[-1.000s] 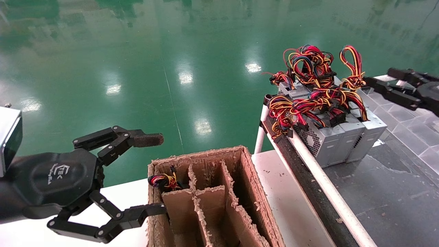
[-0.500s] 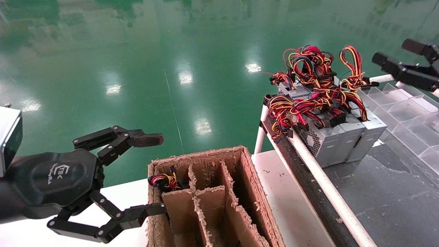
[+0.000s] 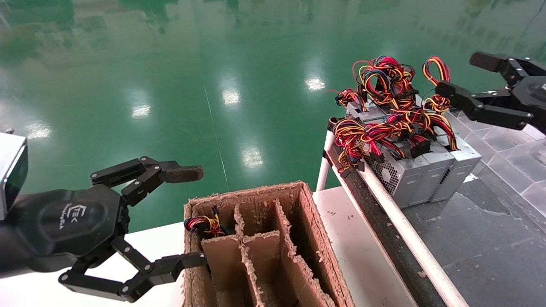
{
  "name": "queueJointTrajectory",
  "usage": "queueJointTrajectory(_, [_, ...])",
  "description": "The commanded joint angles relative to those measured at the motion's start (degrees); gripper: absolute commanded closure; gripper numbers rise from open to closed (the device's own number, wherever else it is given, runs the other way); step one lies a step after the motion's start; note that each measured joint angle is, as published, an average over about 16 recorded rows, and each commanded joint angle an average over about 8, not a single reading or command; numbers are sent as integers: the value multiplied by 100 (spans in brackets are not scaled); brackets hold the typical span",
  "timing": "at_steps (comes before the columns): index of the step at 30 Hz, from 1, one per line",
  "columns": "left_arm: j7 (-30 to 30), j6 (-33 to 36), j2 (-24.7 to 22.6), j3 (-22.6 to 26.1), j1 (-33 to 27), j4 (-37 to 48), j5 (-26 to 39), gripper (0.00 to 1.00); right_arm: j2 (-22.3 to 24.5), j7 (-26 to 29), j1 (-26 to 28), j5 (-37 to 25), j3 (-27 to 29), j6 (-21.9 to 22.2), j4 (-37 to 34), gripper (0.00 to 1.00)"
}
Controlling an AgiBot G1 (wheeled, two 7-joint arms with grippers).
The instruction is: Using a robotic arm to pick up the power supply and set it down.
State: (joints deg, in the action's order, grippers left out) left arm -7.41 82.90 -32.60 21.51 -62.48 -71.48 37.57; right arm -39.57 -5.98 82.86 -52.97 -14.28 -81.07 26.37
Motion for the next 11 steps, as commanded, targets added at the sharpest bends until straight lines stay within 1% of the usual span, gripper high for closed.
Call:
queueJointTrajectory(1, [0,0,0,0,0,0,0,0,23,84,-107,56,-9,-23,238,0])
queueJointTrajectory(8, [0,0,0,0,0,0,0,0,104,382,-486,253,-40,-105,1077,0])
queueJointTrajectory(11, [0,0,0,0,0,0,0,0,121,445,-567,296,-46,-123,1257,0])
